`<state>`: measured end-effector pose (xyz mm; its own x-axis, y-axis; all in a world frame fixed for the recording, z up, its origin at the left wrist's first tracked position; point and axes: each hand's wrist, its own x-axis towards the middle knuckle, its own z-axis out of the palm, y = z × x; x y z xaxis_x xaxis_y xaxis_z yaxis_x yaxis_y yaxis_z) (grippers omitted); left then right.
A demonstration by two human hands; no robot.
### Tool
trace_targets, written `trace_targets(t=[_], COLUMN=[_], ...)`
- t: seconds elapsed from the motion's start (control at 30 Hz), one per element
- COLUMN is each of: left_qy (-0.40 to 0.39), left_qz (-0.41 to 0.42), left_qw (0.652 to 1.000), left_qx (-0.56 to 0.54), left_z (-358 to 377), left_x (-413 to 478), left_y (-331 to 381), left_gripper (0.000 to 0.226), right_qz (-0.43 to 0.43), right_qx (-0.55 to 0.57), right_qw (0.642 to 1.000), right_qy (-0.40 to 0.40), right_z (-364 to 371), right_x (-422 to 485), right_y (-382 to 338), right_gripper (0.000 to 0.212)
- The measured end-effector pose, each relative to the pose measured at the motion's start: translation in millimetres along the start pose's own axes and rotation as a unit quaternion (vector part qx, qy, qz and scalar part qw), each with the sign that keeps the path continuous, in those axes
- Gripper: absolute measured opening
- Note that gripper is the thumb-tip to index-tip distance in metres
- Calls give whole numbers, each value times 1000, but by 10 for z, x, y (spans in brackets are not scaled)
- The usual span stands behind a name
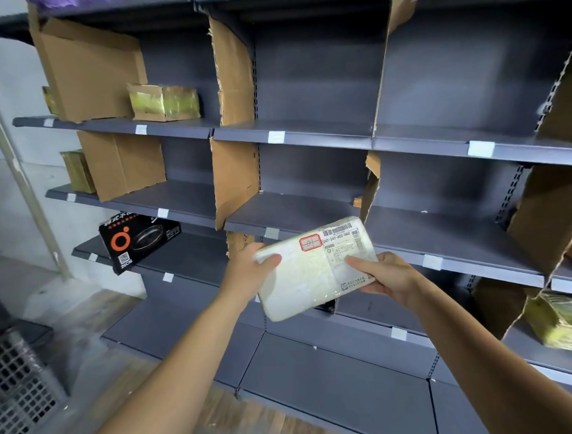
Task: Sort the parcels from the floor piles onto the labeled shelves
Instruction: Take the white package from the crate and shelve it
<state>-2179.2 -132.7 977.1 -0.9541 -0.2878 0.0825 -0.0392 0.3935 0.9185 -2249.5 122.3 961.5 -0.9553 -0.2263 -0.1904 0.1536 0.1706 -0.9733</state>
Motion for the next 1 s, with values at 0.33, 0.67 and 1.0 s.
trace_targets(t=[0.33,0.67,1.0], left_qy=[13,25,-14], left_qz=[-79,-85,-76], left_qw=[996,995,997], left_qx=[30,50,21], left_z=[432,279,-287], left_x=[-394,-355,285], left_y=[-88,-280,-690], left_gripper=[33,15,25], right_qz=[26,54,73], right_qx=[12,3,-29], right_qw=[999,997,997], right_qy=[-30,-51,12], right_z=[-308,-66,645], right_x=[12,226,552], right_y=[432,548,313], right_gripper=[32,38,32])
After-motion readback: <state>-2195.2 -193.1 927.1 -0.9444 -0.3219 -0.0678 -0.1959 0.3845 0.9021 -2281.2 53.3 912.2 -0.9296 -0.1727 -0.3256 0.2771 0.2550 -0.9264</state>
